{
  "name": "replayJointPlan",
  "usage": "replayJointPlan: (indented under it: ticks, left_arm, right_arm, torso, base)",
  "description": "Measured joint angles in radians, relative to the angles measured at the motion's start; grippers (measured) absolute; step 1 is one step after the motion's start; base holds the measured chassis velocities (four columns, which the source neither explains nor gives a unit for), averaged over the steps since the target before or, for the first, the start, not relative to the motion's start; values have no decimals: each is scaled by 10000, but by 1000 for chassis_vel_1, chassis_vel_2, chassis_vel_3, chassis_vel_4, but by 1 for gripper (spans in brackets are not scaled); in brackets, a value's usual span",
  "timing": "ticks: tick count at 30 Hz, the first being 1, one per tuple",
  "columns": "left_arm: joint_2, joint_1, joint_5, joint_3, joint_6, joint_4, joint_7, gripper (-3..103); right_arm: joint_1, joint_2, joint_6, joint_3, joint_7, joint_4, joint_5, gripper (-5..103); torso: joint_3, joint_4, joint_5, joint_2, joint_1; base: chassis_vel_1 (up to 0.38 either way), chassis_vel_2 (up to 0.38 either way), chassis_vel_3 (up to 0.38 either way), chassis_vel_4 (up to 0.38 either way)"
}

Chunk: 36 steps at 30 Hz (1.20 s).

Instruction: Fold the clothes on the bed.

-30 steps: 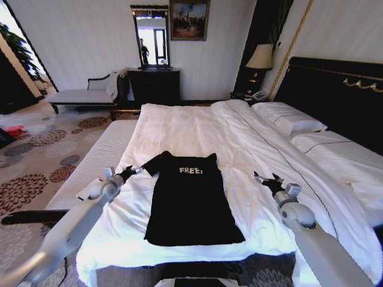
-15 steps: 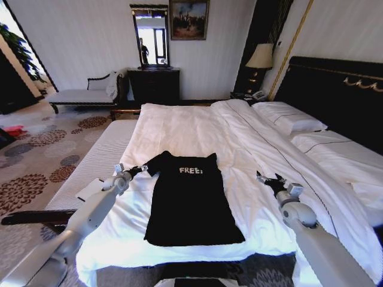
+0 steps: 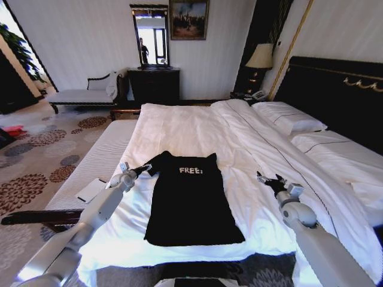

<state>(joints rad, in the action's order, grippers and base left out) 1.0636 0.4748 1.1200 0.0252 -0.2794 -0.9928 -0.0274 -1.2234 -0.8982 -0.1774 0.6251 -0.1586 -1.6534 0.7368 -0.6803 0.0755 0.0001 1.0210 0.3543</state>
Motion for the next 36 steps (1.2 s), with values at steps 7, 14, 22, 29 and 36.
replayJointPlan:
  ticks: [7, 14, 22, 29, 36]
  left_arm:
    - [76, 43, 38, -22, -31, 39, 76, 61]
    - [157, 64, 34, -82, -31, 79, 127, 28]
    - [180, 37, 41, -106, -31, 132, 138, 3]
    - [17, 73, 53, -104, -27, -235, 205, 0]
    - [-224, 83, 271, -99, -62, -1249, 439, 0]
  right_arm:
    - [-51, 0, 4, 56, -4, 28, 8, 100]
    - [-91, -8, 19, 99, -14, 69, 27, 100]
    - [-140, -21, 32, 122, -19, 85, 33, 100]
    - [-105, -68, 35, 84, -26, 96, 11, 100]
    - [-130, -84, 39, 83, -28, 86, -13, 100]
  torso:
    - [0, -1, 0, 0, 0]
    - [0, 0, 0, 0, 0]
    - [0, 0, -1, 0, 0]
    - [0, -2, -1, 0, 0]
    - [0, -1, -1, 0, 0]
  base:
    - [0, 0, 0, 0]
    - [0, 0, 0, 0]
    - [0, 0, 0, 0]
    - [0, 0, 0, 0]
    - [0, 0, 0, 0]
